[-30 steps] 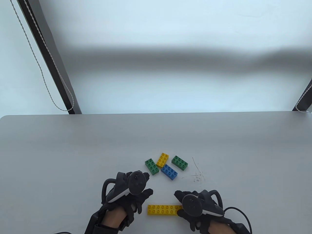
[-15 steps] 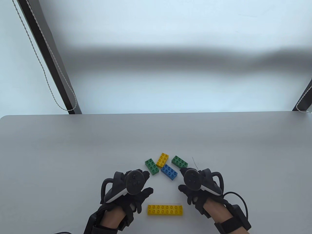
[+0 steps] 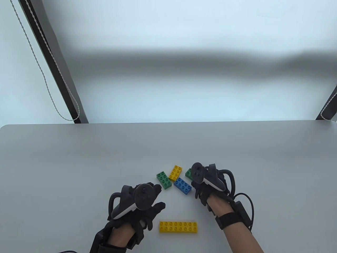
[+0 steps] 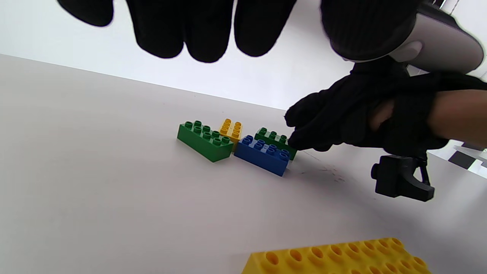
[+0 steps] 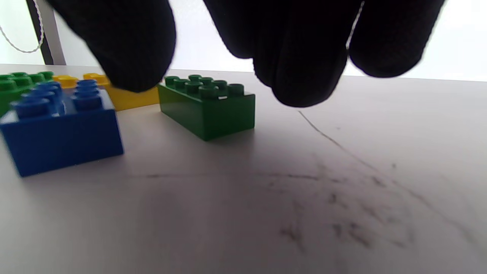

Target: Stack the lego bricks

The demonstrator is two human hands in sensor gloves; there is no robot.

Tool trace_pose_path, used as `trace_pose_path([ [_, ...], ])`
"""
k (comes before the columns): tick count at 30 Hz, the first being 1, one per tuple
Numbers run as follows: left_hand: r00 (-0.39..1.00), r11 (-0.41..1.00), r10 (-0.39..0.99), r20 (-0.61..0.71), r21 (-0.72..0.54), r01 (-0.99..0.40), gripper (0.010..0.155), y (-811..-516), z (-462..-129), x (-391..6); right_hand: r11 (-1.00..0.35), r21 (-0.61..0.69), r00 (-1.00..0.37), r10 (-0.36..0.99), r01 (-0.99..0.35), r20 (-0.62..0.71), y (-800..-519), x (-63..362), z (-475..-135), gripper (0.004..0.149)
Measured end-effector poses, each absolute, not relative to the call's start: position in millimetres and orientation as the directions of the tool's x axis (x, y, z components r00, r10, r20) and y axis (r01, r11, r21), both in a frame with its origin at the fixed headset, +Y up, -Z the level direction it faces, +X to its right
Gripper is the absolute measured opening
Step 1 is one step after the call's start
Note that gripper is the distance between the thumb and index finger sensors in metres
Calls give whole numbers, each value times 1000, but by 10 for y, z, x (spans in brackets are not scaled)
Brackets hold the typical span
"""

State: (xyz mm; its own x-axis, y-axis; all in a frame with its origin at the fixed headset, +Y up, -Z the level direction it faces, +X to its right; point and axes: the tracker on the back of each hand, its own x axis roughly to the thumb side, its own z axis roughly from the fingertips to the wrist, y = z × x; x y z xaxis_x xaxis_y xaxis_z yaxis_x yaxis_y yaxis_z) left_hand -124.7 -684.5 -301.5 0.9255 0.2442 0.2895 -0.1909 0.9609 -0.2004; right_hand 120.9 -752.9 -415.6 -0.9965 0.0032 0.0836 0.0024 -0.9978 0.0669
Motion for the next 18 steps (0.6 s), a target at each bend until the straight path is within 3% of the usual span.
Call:
trace_pose_path([
  [18,921,966,229,315,-192,-175,71,-6863,-3003,-1184,-992,124,-1000,-20,22,15,-7667,1237,-4264,66],
])
